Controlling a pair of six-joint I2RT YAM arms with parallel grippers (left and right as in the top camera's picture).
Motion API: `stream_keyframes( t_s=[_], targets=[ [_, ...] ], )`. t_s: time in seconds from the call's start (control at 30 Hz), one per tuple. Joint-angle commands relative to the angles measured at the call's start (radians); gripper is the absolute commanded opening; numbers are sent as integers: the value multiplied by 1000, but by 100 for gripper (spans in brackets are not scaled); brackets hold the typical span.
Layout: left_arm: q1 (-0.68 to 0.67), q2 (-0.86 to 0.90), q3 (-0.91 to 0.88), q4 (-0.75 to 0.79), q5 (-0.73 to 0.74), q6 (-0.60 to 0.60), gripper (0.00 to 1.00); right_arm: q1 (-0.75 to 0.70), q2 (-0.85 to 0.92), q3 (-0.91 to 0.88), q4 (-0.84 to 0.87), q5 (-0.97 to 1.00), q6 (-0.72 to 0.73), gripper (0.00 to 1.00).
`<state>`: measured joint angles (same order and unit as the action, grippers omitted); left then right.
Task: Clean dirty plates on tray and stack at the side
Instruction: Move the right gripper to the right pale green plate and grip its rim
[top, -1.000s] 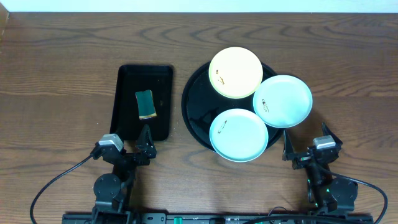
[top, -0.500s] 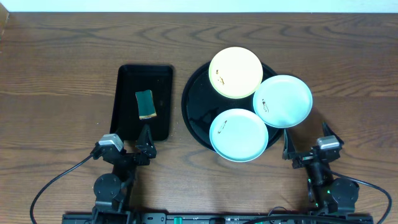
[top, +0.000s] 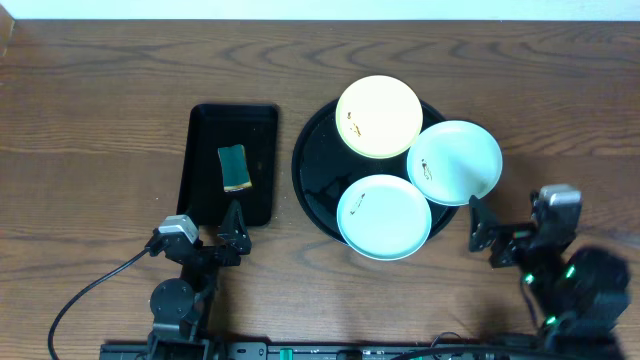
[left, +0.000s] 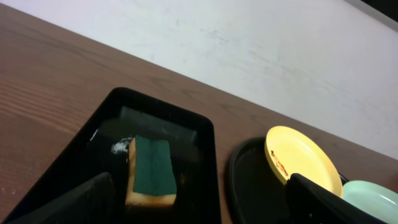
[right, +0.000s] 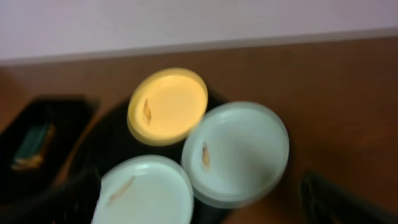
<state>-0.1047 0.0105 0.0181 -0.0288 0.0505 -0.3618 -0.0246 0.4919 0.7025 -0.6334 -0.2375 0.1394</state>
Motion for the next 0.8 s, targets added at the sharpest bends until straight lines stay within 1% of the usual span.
stream_keyframes(
  t_s=[0.0, 0.03, 0.13, 0.2, 0.27, 0.3, 0.33, 0.37, 0.4, 0.43, 0.5, 0.63, 0.77],
  targets=[
    [3, -5, -14, -40, -9, 14, 88, 6, 272, 299, -212, -88, -6, 99],
    [3, -5, -14, -40, -9, 13, 88, 6, 373, 404, -324, -117, -6, 99],
    [3, -5, -14, -40, -9, 14, 88, 6, 594, 616, -530, -220, -5, 99],
    [3, -5, -14, -40, -9, 14, 88, 5, 699, 695, -606, -321, -6, 99],
    [3, -5, -14, -40, -9, 13, 88, 6, 788, 735, -660, -401, -6, 99],
    [3, -5, -14, -40, -9, 14, 88, 6, 825, 737, -676, -435, -6, 93],
    [3, -5, -14, -40, -9, 13, 88, 6, 857, 734, -692, -447, -6, 80],
    [3, -5, -14, -40, -9, 13, 88, 6, 887, 727, -703, -440, -5, 60],
    [3, -5, -14, -40, -9, 13, 88, 8, 905, 718, -713, -431, -3, 45],
    [3, -5, -14, -40, -9, 13, 88, 13, 922, 702, -714, -413, 10, 36],
    [3, -5, -14, -40, -9, 14, 88, 36, 933, 654, -701, -334, 68, 32],
    [3, -5, -14, -40, -9, 14, 88, 137, 925, 534, -656, -77, 234, 34],
    [3, -5, -14, -40, -9, 14, 88, 258, 926, 407, -571, 53, 347, 37]
  ],
)
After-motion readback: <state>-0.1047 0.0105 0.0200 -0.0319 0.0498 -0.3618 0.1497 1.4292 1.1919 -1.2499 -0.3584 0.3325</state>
